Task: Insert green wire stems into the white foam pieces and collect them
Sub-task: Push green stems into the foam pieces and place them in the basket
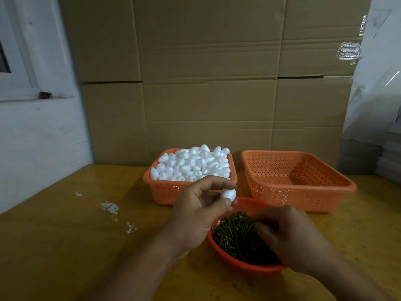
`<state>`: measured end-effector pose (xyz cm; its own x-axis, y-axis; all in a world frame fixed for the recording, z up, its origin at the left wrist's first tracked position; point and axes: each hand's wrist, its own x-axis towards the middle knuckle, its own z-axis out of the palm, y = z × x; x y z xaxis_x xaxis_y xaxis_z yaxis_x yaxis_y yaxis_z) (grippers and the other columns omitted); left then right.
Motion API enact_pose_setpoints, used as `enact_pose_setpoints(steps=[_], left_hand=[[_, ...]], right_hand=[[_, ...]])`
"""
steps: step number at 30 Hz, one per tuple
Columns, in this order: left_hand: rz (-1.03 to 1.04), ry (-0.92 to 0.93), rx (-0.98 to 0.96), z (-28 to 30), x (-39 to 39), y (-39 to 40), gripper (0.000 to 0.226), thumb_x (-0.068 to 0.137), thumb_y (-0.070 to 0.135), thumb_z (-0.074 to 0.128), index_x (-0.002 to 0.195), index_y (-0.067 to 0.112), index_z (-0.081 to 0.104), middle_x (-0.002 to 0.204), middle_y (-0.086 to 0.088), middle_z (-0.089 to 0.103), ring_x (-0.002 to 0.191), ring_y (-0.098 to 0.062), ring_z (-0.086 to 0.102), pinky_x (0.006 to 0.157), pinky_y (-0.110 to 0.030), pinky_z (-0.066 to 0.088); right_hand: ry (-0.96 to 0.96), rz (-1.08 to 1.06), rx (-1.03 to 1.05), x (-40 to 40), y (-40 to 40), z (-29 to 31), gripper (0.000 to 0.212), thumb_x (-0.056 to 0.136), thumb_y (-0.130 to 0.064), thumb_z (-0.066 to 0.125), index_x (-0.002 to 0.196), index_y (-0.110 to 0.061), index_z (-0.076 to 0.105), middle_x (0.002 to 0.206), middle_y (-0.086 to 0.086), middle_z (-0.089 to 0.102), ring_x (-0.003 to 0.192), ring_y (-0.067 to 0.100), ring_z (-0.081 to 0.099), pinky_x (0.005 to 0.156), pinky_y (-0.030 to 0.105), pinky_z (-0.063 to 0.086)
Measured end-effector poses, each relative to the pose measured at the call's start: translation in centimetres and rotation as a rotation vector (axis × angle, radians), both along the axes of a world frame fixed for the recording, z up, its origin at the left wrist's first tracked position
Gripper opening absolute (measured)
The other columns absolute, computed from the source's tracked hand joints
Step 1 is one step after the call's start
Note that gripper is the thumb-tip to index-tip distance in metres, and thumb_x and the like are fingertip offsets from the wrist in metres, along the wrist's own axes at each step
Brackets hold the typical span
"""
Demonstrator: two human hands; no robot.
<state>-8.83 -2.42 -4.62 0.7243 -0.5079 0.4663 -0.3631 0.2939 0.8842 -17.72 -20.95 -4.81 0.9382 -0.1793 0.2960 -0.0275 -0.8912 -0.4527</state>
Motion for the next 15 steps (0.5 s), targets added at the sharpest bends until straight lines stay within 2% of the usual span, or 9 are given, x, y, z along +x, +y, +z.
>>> enact_pose_setpoints(steps=[2,5,9,12,15], left_hand=[[-0.008,0.011,-0.008,-0.1,-0.1,-0.2,0.026,0.087,0.004,0.066,0.109,0.016,0.069,0.111,-0.008,0.072,0.1,-0.026,0.073,0.081,-0.028,0.057],[-0.015,0.036,0.001,-0.3,-0.1,-0.3,0.024,0.085,0.006,0.064,0.108,0.011,0.066,0.112,-0.006,0.073,0.101,-0.027,0.073,0.081,-0.029,0.057],[-0.054,0.15,-0.018,-0.3,-0.3,-0.6,0.023,0.084,0.012,0.063,0.104,0.011,0.073,0.094,-0.008,0.073,0.09,-0.025,0.07,0.078,-0.028,0.055],[-0.12,0.278,-0.092,0.0,-0.4,-0.6,0.023,0.086,0.011,0.061,0.105,0.006,0.073,0.091,-0.012,0.068,0.08,-0.022,0.067,0.07,-0.026,0.054],[-0.139,0.364,-0.13,0.2,-0.5,-0.6,0.023,0.1,0.009,0.05,0.108,0.007,0.071,0.089,-0.014,0.066,0.072,-0.02,0.063,0.062,-0.027,0.051]], right_hand=[[0.053,0.005,-0.065,0.2,0.0,0.0,0.011,0.091,-0.037,0.066,0.091,-0.034,0.076,0.079,-0.012,0.073,0.071,0.006,0.067,0.069,0.037,0.058],[0.15,-0.009,-0.19,0.4,0.3,0.2,0.02,0.091,-0.05,0.062,0.094,-0.034,0.074,0.081,-0.013,0.071,0.074,0.006,0.066,0.071,0.033,0.058],[0.24,-0.019,-0.348,1.1,0.9,0.6,0.036,0.088,-0.064,0.056,0.097,-0.031,0.066,0.085,-0.01,0.066,0.082,0.011,0.065,0.074,0.033,0.057],[0.308,-0.005,-0.388,1.6,1.4,0.6,0.036,0.088,-0.063,0.057,0.106,-0.032,0.064,0.094,-0.01,0.065,0.089,0.014,0.065,0.079,0.034,0.057],[0.318,-0.004,-0.41,2.1,1.7,0.5,0.029,0.089,-0.051,0.059,0.109,-0.031,0.067,0.1,-0.008,0.068,0.094,0.017,0.067,0.076,0.031,0.054]])
